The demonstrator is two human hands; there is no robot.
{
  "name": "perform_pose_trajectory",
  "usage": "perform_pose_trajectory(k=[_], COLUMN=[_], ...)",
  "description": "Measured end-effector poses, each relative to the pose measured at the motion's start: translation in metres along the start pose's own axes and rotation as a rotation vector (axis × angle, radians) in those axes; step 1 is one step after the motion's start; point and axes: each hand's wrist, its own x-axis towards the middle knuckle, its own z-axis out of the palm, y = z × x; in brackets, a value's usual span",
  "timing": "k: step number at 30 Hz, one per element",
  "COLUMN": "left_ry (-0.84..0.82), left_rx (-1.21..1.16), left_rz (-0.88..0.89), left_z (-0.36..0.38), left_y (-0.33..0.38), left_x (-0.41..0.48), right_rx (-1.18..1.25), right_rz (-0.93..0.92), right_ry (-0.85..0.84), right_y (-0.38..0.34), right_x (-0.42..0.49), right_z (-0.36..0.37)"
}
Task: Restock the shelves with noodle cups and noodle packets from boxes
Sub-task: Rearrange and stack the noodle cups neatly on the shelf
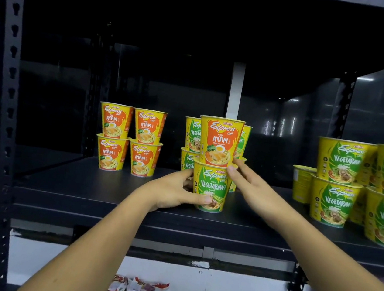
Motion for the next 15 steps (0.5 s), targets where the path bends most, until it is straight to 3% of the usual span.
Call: perform_pose_trajectory(k=[7, 15], left_ry=[0.016, 0.026], left_rx=[-0.088, -0.086], left_rz=[0.027, 0.04], left_z=[-0.002, -0.002], left_y=[-0.006, -0.009], left_x=[0.004, 0.005], right_rx=[-0.615, -0.708], right_rz=[0.104, 0.206], right_ry=[-0.13, -0.209], right_y=[0.021, 0.034], right_x=[-0.022, -0.025], right_z=[-0.052, -0.055])
